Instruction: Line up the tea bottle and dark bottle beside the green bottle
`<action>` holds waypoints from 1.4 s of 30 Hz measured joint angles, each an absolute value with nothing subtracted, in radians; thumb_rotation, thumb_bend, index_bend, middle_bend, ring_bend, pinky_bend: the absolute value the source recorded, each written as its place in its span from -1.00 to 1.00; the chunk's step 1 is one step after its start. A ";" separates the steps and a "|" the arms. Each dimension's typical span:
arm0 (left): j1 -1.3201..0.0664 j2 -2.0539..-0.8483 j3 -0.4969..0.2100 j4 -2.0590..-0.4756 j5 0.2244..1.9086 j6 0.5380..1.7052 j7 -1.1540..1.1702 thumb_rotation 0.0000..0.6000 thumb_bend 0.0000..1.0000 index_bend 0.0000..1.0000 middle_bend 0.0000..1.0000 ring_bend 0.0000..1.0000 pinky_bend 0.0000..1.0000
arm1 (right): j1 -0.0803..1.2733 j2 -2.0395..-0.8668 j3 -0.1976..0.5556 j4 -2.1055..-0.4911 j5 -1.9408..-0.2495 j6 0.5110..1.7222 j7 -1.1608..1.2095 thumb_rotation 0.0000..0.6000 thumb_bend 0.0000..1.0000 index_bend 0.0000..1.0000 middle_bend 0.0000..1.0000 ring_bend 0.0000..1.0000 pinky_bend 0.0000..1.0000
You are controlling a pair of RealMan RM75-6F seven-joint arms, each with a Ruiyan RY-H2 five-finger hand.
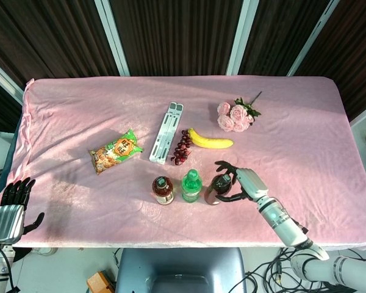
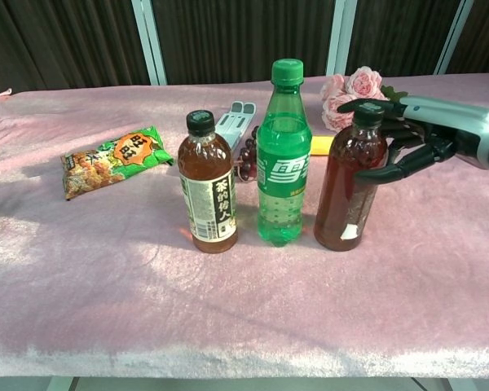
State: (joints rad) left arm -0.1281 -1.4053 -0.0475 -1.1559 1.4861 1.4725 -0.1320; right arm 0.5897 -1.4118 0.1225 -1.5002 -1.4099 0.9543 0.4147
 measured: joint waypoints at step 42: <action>-0.030 -1.297 0.035 -1.389 1.606 1.606 0.050 1.00 -0.39 -1.00 -0.93 -1.00 -1.00 | -0.003 -1.074 -0.111 -1.516 -1.548 1.613 0.061 1.00 -0.44 -1.00 -1.00 -1.00 -0.85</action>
State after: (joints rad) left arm -0.0299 -1.2968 0.0354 -1.3891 1.6058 1.6065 0.0497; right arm -0.0035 -1.0743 -0.1114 -1.5159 -1.5479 1.6132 0.0605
